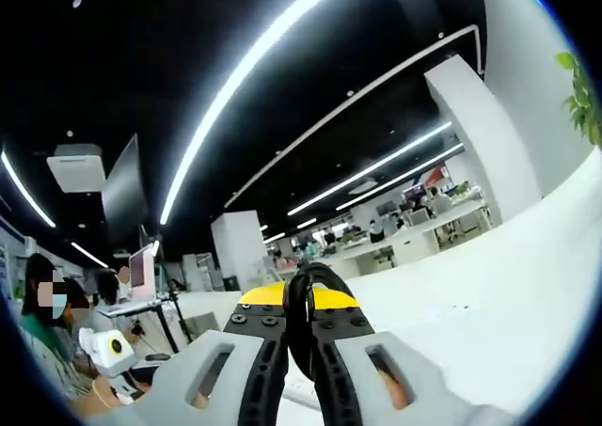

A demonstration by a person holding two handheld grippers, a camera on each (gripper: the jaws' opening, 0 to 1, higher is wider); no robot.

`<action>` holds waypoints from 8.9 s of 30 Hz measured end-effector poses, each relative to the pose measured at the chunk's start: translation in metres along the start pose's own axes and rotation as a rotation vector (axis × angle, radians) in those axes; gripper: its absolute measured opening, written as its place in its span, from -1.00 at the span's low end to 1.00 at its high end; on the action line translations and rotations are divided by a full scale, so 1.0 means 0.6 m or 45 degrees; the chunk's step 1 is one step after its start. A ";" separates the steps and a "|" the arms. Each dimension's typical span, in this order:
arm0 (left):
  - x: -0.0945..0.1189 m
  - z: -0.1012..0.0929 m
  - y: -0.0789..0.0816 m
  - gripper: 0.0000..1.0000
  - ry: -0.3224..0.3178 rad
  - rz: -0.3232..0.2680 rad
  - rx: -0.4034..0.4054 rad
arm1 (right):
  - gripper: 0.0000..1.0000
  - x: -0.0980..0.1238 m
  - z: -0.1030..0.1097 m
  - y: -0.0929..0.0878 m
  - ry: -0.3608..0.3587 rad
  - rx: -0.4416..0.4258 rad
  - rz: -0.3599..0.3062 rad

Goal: Straighten the power strip on the desk, plug the charger into it

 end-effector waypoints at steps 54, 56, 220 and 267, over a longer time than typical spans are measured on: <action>-0.176 -0.016 0.014 0.60 -0.177 -0.008 -0.198 | -0.91 0.016 0.047 0.006 0.070 -0.032 -0.043; -0.180 -0.016 0.015 0.60 -0.179 -0.004 -0.205 | -0.91 0.016 0.048 0.004 0.070 -0.035 -0.040; -0.374 0.004 -0.017 -0.49 -1.000 0.174 -0.227 | -0.91 -0.071 0.030 -0.030 -0.006 0.060 0.171; -0.378 0.010 -0.045 -0.17 -0.871 0.266 -0.356 | -0.65 -0.047 0.001 -0.077 -0.112 0.057 0.137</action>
Point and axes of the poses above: the point that each gripper's makers call its tool centre point, and the gripper's own axes: x roughly backward along the fingers, z roughly to its left, y roughly out of its top, the point moved 3 cm from there along x, roughly backward along the fingers, and after that the axes turned 5 degrees about -y, right-handed, at the moved point
